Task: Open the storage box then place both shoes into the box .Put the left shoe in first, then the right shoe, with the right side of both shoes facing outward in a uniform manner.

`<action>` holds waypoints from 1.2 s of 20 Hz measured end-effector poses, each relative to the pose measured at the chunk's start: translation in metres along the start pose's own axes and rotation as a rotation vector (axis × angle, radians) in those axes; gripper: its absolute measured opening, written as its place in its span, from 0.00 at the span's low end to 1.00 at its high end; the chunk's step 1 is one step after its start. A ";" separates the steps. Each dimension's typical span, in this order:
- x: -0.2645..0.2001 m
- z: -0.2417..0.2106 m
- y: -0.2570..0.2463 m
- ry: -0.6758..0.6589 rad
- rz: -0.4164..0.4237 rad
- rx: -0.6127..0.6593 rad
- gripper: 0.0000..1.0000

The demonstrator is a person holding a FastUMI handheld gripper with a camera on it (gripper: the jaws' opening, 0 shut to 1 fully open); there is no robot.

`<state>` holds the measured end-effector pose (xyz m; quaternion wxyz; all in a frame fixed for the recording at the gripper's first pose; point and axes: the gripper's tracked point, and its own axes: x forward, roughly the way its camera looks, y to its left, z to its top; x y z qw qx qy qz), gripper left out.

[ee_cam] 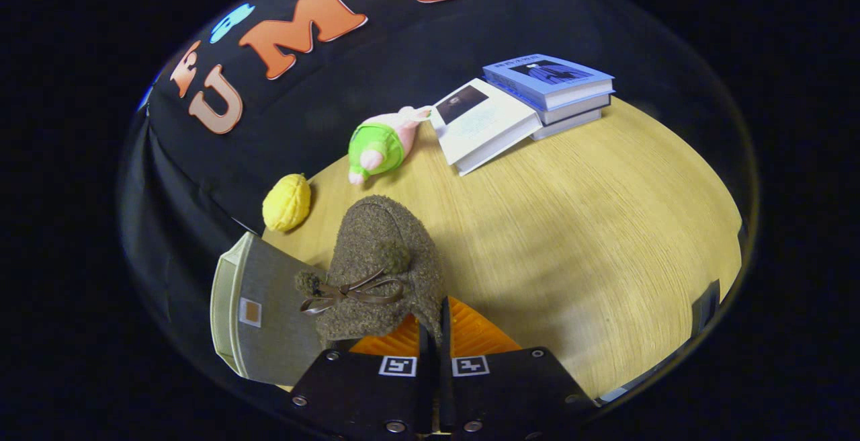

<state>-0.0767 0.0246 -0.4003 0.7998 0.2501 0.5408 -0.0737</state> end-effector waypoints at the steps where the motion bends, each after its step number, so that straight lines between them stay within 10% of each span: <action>1: -0.005 0.000 0.013 0.002 0.020 -0.016 0.05; 24: -0.024 -0.028 0.259 0.077 0.253 -0.166 0.05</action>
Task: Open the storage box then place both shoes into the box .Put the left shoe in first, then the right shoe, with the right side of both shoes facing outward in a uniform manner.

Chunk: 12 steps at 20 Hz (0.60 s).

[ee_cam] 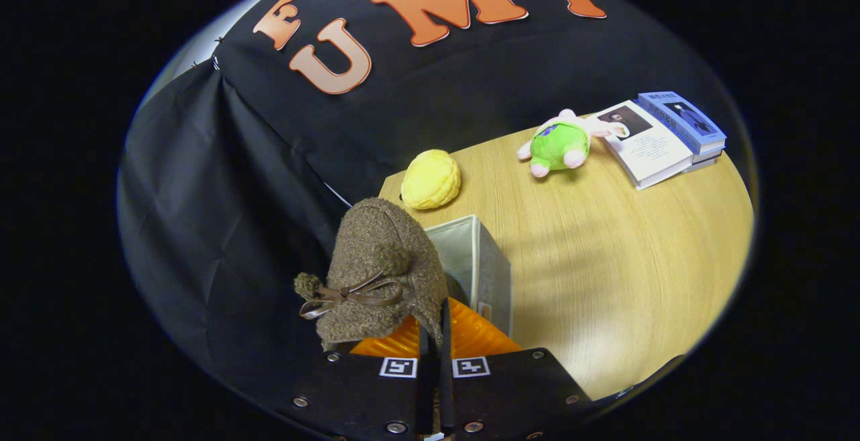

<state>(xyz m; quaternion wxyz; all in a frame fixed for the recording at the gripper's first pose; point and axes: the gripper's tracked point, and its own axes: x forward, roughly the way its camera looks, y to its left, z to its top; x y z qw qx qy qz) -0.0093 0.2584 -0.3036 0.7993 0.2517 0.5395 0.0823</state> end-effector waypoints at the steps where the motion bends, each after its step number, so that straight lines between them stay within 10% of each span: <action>1: 0.006 -0.003 0.002 0.010 -0.003 -0.003 0.05; 12: 0.046 -0.025 -0.008 0.064 -0.075 0.051 0.15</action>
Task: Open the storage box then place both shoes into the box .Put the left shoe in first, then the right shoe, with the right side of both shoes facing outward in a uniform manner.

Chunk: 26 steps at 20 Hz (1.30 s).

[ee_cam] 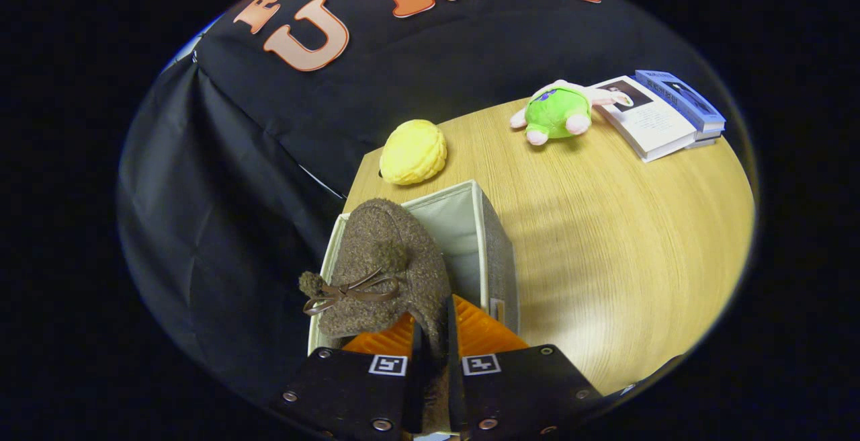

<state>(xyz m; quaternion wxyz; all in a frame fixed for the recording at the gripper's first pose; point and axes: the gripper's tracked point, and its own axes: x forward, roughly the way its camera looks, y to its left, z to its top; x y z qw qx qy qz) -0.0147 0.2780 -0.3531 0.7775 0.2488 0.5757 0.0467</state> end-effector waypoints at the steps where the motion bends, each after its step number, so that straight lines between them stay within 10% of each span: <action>1: -0.002 0.002 0.001 -0.009 0.000 -0.002 0.18; 14: -0.075 0.046 0.002 -0.234 0.090 -0.048 0.79; 26: -0.190 0.110 -0.072 -0.637 -0.034 -0.272 0.96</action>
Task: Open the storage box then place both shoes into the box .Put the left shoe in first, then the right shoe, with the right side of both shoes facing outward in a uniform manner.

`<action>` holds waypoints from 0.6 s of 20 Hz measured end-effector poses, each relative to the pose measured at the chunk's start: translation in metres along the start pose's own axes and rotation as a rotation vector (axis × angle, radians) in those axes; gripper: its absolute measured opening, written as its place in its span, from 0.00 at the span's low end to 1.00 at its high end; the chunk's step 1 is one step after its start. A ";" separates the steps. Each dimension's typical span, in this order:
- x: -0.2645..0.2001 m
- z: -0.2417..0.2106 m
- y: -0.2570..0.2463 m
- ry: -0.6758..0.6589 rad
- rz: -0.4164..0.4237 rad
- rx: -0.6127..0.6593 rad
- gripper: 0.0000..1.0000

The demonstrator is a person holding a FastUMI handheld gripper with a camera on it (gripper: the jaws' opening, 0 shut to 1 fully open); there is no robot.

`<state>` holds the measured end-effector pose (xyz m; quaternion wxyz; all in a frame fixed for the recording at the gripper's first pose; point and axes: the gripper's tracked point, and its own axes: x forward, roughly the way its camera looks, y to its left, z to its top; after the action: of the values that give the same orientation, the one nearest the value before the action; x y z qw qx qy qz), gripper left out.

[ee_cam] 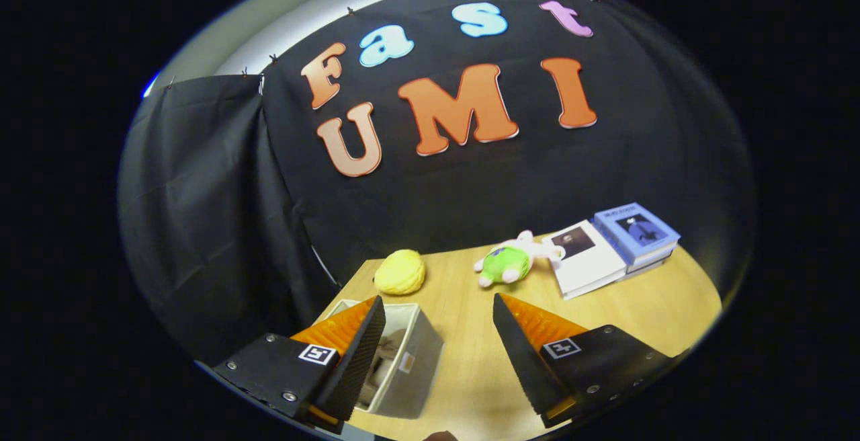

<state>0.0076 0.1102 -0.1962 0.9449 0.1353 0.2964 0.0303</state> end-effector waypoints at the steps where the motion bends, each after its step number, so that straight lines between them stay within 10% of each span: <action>1: -0.005 0.011 -0.009 -0.051 -0.012 -0.036 0.96; 12: -0.093 0.086 -0.078 -0.510 -0.100 -0.194 0.98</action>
<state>-0.0219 0.0025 -0.0987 0.9979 0.0328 0.0507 -0.0230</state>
